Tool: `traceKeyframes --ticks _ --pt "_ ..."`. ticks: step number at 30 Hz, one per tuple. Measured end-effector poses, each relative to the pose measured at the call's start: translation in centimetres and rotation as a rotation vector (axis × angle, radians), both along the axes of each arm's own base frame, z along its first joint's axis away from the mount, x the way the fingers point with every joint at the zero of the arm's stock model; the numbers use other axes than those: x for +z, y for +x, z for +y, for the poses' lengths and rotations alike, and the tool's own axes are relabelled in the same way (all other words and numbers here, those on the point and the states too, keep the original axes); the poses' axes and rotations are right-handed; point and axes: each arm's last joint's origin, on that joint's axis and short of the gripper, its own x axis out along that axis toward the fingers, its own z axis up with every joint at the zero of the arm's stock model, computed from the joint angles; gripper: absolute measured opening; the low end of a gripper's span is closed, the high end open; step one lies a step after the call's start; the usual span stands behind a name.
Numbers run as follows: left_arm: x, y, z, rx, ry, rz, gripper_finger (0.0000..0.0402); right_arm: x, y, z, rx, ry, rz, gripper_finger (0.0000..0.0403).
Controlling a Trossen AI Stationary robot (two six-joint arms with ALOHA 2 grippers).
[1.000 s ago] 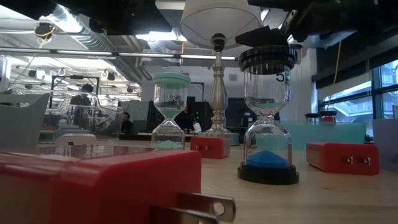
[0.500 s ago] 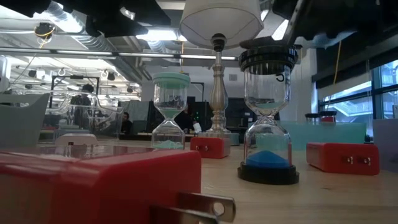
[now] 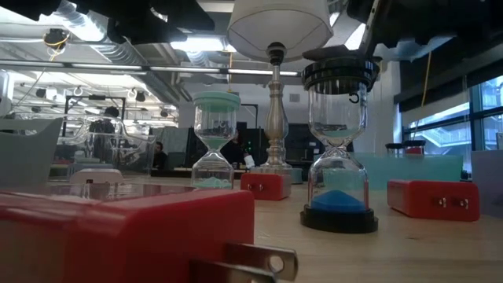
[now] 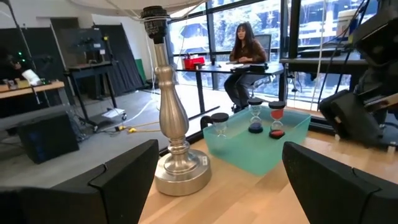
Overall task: Pick & Place Office items
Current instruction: Put the blue hourglass into the green bin
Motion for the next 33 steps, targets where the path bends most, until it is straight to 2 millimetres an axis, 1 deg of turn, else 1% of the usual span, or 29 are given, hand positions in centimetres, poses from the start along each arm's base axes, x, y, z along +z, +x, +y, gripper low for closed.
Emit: traceKeyframes --ticks 2,4,8,11,13,16,19,23,27,30,33 --pt "-0.1 0.0 -0.1 -0.002 0.005 0.008 0.0340 0.4 0.1 0.6 0.087 -0.059 -0.023 0.0394" --pt "-0.1 -0.1 -0.1 -0.006 0.007 0.011 0.0340 0.9 0.4 1.9 0.165 -0.152 -0.051 0.0394" --pt "-0.1 -0.1 -0.1 -0.006 0.007 0.011 0.0340 0.7 1.4 5.1 0.301 -0.427 -0.073 0.0394" --pt "-0.1 -0.1 -0.1 -0.007 -0.001 0.003 0.0340 0.3 2.4 6.8 0.391 -0.610 -0.027 0.0394" --pt "-0.1 0.0 -0.2 -0.011 -0.010 -0.008 0.0340 0.0 3.0 7.5 0.428 -0.670 0.026 0.0394" --pt "-0.1 0.0 -0.2 -0.013 -0.014 -0.013 0.0340 0.2 4.0 8.0 0.441 -0.685 0.073 0.0394" --pt "-0.1 0.0 -0.2 -0.017 -0.014 -0.012 0.0340 -0.3 4.6 8.3 0.457 -0.701 0.123 0.0394" --pt "-0.1 0.0 -0.2 -0.034 -0.014 -0.014 0.0340 -1.2 4.8 8.4 0.472 -0.702 0.154 0.0394" --pt "-0.1 0.0 -0.2 -0.034 -0.012 -0.010 0.0340 -1.7 4.9 8.6 0.495 -0.666 0.178 0.0394" --pt "-0.2 0.0 -0.2 -0.034 -0.011 -0.008 0.0340 -1.9 4.9 8.6 0.494 -0.660 0.183 0.0394" --pt "-0.2 0.0 -0.2 -0.035 -0.016 -0.014 0.0340 -2.5 5.0 8.5 0.495 -0.672 0.220 0.0394"
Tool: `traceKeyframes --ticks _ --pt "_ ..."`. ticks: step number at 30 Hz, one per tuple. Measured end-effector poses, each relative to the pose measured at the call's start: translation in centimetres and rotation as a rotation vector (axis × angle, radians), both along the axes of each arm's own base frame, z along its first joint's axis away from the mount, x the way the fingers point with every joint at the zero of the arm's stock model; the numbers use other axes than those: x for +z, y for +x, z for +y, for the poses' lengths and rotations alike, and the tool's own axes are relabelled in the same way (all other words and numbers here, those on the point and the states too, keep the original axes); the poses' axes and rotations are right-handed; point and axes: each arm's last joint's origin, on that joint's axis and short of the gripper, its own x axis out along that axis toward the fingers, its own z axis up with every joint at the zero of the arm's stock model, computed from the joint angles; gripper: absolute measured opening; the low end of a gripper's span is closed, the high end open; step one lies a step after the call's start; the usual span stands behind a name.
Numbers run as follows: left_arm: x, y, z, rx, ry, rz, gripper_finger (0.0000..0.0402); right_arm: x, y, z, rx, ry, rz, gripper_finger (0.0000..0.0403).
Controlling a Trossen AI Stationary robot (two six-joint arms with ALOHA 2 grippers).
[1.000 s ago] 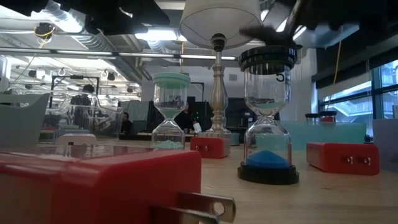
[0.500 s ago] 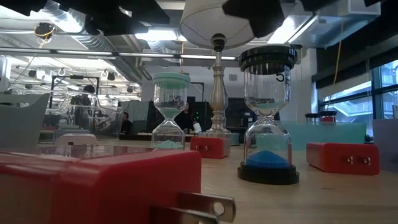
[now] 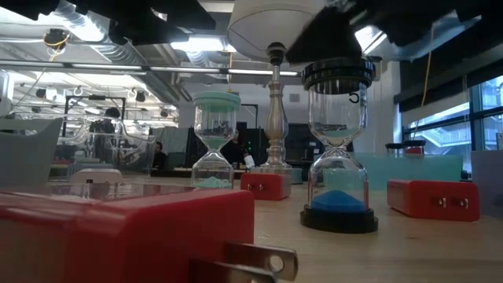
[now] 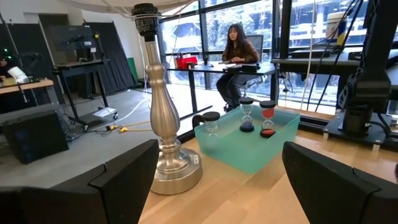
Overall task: Pick & Place Office items
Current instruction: Put the blue hourglass into the green bin
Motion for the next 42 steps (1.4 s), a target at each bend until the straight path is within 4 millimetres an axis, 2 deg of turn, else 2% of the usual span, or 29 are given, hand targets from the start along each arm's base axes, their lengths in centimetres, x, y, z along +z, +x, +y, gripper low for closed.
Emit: traceKeyframes --ticks 5,15,23,29,34,42 --pt "-0.1 0.0 0.0 -0.005 0.005 0.008 0.0340 -1.3 0.3 0.1 0.009 -0.005 0.042 0.0394" --pt "-0.1 0.0 0.0 -0.006 0.008 0.013 0.0340 -1.5 0.3 0.0 0.006 -0.009 0.053 0.0394" --pt "-0.1 0.0 0.0 -0.014 0.009 0.014 0.0340 -3.0 0.6 0.3 -0.005 0.035 0.113 0.0394" --pt "-0.1 0.1 -0.1 -0.032 0.011 0.015 0.0340 -3.0 0.8 0.3 -0.007 0.033 0.086 0.0392" --pt "-0.2 0.1 -0.1 -0.032 0.012 0.017 0.0340 -2.9 0.8 0.3 -0.014 0.028 0.074 0.0366" --pt "-0.2 0.1 -0.1 -0.032 0.012 0.017 0.0340 -2.9 0.8 0.3 -0.017 0.033 0.076 0.0293"
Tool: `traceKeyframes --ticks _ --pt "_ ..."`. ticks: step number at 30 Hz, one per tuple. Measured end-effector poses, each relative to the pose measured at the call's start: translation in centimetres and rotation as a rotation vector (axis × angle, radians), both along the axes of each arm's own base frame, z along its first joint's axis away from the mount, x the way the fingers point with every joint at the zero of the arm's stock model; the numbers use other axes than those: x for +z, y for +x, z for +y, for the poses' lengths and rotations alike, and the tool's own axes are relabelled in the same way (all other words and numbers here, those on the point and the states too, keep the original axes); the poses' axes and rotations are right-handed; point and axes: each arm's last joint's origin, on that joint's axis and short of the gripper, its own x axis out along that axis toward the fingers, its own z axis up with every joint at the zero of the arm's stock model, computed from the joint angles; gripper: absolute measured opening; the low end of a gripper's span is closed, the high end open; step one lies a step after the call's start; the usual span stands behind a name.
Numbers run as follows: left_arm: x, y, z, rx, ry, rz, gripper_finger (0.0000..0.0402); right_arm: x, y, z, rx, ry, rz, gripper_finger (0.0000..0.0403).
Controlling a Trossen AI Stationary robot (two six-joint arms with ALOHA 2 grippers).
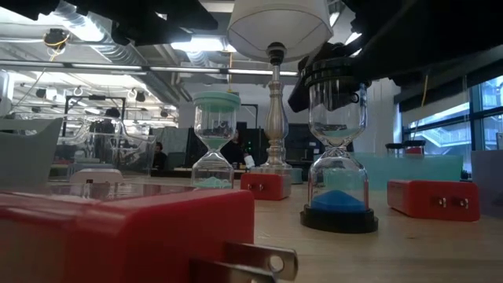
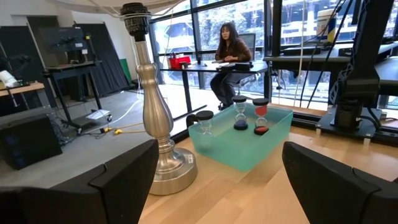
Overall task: Pick & Place Office items
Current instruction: Put the blue hourglass into the green bin
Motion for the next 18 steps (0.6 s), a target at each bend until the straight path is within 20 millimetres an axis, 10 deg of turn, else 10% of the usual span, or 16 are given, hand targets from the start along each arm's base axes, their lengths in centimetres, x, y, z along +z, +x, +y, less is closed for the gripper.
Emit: traceKeyframes --ticks 8,18 --pt "0.0 0.0 0.0 0.000 0.000 0.000 0.0340 0.1 0.1 -0.2 -0.074 0.073 0.035 0.0212" --pt "0.0 -0.1 -0.1 -0.004 0.000 0.000 0.0340 4.6 0.0 -2.7 -0.312 0.092 -0.039 0.0212"
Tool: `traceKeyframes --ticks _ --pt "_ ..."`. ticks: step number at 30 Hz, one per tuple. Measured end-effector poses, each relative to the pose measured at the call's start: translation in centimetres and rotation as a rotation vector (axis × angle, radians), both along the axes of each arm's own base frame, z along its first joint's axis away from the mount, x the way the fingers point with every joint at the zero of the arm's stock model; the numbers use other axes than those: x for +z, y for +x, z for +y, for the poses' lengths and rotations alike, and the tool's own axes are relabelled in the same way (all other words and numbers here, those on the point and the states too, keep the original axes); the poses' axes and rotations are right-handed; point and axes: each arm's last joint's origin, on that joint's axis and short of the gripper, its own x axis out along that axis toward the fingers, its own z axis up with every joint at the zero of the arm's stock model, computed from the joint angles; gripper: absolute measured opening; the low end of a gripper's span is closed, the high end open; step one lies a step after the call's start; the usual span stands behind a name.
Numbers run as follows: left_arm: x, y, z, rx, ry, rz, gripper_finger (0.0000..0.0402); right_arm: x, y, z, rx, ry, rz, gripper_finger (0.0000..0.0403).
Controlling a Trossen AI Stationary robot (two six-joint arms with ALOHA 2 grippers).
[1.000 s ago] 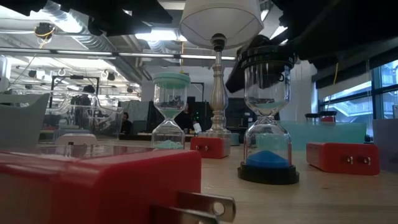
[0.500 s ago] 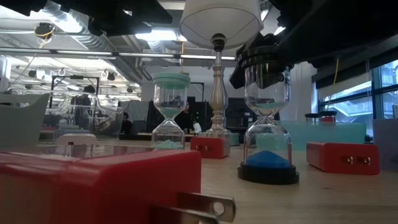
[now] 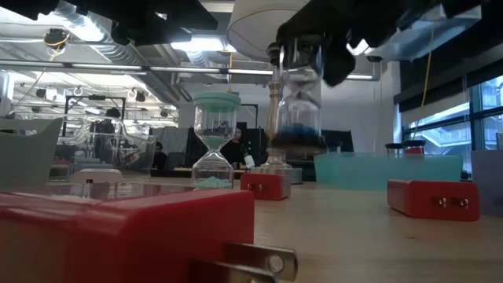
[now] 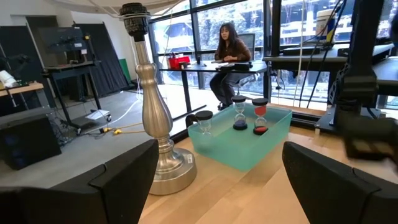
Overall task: Pick & Place Office items
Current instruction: Put the blue hourglass into the green bin
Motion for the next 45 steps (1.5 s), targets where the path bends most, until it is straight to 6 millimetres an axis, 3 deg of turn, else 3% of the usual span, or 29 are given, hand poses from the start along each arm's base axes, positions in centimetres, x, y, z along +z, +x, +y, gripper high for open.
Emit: traceKeyframes --ticks 9,21,26,32,40,45 --pt "0.0 -0.1 -0.2 -0.012 0.000 0.000 0.0340 3.9 -3.2 -5.7 -0.365 -0.250 0.080 0.0219" --pt "0.0 -0.1 -0.2 -0.017 0.001 0.001 0.0340 5.7 -5.5 -13.1 -0.633 -0.352 0.195 0.0218" --pt "0.0 0.0 -0.2 -0.023 0.001 0.001 0.0340 5.2 -5.7 -16.3 -0.746 -0.357 0.225 0.0217" --pt "0.0 -0.2 -0.6 -0.037 0.001 0.001 0.0340 2.2 -7.1 -19.9 -0.897 -0.321 0.274 0.0217" --pt "0.0 -0.2 -0.5 -0.036 0.003 0.003 0.0340 -0.2 -7.9 -22.3 -0.968 -0.229 0.101 0.0217" --pt "0.0 -0.2 -0.5 -0.036 0.003 0.004 0.0340 -1.5 -8.7 -23.0 -1.001 -0.179 0.112 0.0218"
